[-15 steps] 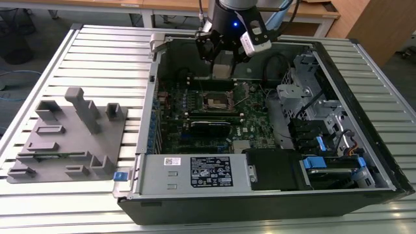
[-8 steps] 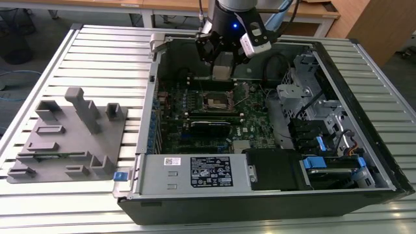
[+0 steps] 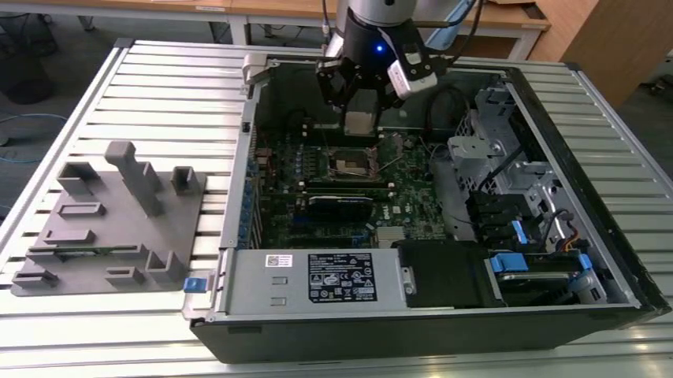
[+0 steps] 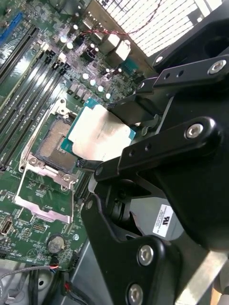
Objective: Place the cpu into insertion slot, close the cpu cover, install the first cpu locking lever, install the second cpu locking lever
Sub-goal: 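Place the cpu into insertion slot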
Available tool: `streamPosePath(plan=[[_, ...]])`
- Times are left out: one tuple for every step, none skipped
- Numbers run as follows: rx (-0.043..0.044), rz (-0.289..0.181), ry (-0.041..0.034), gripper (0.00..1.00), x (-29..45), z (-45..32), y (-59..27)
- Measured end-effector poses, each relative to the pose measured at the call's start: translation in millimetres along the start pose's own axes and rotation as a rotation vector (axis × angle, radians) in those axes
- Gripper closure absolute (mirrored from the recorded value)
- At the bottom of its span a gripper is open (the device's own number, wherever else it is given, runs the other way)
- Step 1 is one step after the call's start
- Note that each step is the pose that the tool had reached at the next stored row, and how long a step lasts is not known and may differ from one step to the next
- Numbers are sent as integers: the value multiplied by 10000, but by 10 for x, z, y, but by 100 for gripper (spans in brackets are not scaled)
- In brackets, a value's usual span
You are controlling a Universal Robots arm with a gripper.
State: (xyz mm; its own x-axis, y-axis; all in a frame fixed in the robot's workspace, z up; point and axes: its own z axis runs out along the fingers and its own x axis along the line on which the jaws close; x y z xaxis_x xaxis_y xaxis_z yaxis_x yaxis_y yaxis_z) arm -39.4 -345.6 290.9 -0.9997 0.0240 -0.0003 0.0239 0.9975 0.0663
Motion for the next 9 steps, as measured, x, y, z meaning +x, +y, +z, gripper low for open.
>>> streamPosePath(plan=[[21, -6, -10, 46, 0, 11, -1], [41, -13, -17, 46, 0, 20, -1], [63, -21, -23, 46, 0, 30, -2], [84, -32, -29, 46, 0, 39, -3], [103, -45, -34, 46, 0, 48, -3], [121, -58, -40, 46, 0, 58, -4], [133, -67, -53, 46, 1, 68, -5], [133, -71, -86, 46, 1, 80, -5], [133, -73, -109, 46, 1, 95, -6]])
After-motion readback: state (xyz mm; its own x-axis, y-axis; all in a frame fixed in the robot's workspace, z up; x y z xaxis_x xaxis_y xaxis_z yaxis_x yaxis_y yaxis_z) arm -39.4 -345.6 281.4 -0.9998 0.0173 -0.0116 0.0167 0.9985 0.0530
